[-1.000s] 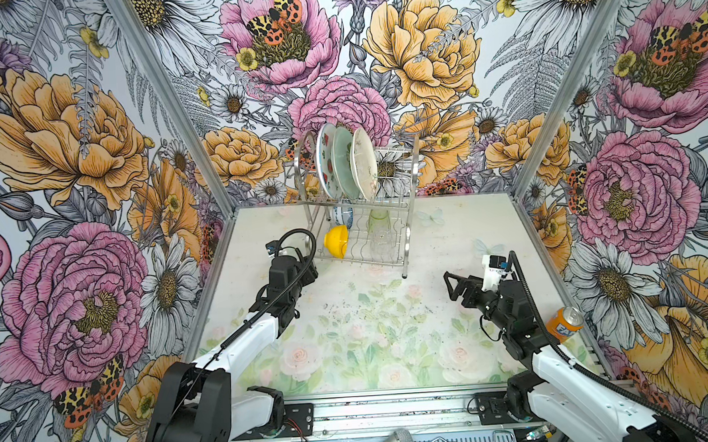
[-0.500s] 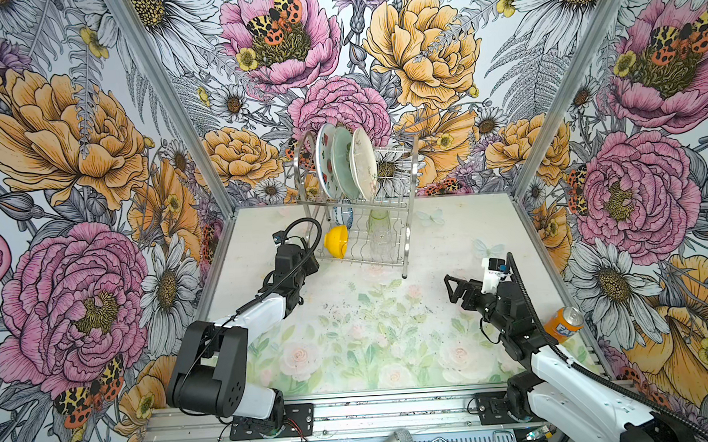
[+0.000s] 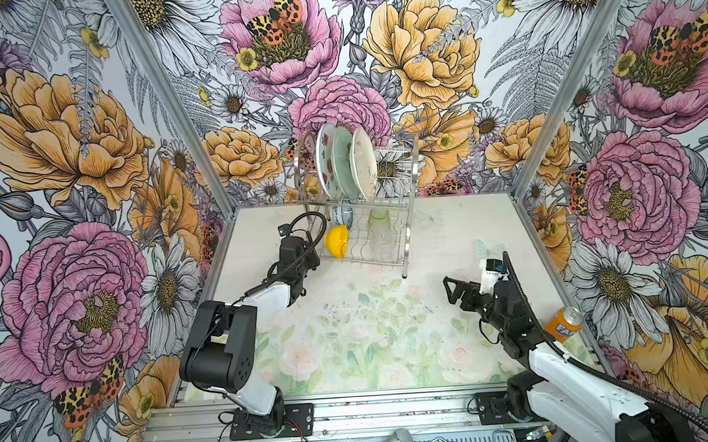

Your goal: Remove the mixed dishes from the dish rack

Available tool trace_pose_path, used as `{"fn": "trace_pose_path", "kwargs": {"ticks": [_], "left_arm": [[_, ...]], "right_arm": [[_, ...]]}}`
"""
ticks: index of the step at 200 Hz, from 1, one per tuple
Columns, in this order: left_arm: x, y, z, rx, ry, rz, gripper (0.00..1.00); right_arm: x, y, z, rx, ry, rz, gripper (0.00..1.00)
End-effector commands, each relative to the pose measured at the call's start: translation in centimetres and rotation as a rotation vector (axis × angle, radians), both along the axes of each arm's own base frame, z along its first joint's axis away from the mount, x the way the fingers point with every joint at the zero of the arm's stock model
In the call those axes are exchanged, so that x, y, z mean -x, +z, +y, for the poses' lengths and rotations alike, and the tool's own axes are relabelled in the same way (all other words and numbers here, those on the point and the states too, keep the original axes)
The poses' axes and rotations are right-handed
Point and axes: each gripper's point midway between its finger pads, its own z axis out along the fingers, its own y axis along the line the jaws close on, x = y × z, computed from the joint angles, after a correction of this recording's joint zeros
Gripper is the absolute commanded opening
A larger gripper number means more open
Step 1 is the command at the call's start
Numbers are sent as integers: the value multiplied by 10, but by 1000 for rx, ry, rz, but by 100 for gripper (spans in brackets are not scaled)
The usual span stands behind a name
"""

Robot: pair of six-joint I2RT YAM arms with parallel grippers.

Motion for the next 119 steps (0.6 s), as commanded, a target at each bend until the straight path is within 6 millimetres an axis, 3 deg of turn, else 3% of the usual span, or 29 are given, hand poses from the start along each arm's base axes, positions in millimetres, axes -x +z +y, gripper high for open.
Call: {"fn": "trace_pose_path", "kwargs": {"ticks": [1,48,119], "left_arm": [[-12,11,3,-44,-7,-39,53],[-25,7,-2,-69,-33,-36,49],[-34,-6,-11,-66,-77,-34,34]], "right_arm": [[-6,12,1,6,-7,-37,99],[-6,13,0,4,-13,-37,99],[-8,7,-4,-3,-44,-14,100]]}}
